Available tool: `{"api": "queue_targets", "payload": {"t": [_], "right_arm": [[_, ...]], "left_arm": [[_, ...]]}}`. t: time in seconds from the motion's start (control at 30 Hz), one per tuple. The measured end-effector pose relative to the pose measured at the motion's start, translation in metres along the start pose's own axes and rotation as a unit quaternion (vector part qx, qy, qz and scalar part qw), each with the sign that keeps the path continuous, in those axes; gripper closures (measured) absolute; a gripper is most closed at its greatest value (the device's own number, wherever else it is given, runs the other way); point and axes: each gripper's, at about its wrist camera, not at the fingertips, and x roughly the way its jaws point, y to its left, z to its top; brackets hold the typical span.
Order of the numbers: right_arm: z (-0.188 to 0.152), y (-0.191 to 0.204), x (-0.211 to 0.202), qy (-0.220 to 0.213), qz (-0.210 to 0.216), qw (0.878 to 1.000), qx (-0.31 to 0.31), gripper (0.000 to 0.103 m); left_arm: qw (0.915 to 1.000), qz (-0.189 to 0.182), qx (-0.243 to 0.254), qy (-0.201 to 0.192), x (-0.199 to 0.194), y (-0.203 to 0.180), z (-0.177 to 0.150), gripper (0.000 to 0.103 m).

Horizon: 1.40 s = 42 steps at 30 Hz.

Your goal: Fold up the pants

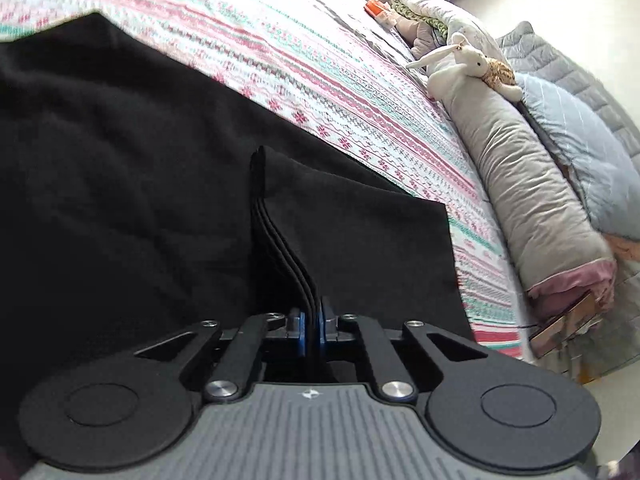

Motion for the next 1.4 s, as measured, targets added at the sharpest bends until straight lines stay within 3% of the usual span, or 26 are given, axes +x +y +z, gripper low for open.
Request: {"api": "queue_targets", "payload": {"t": [0.07,0.2,0.47,0.63,0.8,1.07,1.27,1.4], "right_arm": [[0.001,-0.002,-0.005,-0.008,0.009,1.0,0.004,0.079],[0.005,-0.015,-0.011,-0.027,0.015,0.999,0.031,0.061],[0.015,-0.044,0.014,0.0,-0.053,0.994,0.095,0.061],[0.017,-0.039,0.035,0.03,-0.071,0.994,0.081,0.061],[0.025,-0.015,0.05,0.035,-0.068,0.997,0.029,0.057],[0.042,0.021,0.065,0.036,-0.046,0.998,-0.01,0.052],[0.054,0.038,0.075,0.033,-0.038,0.999,-0.012,0.05],[0.057,0.044,0.082,0.041,-0.035,0.998,-0.01,0.049]], "left_arm": [[0.9983,0.034,0.042,-0.02,-0.009,-0.004,0.003,0.076],[0.992,0.085,0.079,-0.048,-0.026,0.003,0.012,0.076],[0.9851,0.136,0.087,-0.059,-0.054,0.043,0.027,0.076],[0.9775,0.176,0.098,-0.062,-0.075,0.067,0.035,0.076],[0.9773,0.189,0.08,-0.056,-0.099,0.098,0.044,0.076],[0.9641,0.256,0.04,-0.058,-0.137,0.157,0.057,0.076],[0.9456,0.311,-0.004,-0.096,-0.168,0.197,0.06,0.076],[0.9406,0.315,-0.032,-0.121,-0.189,0.216,0.056,0.076]]}}
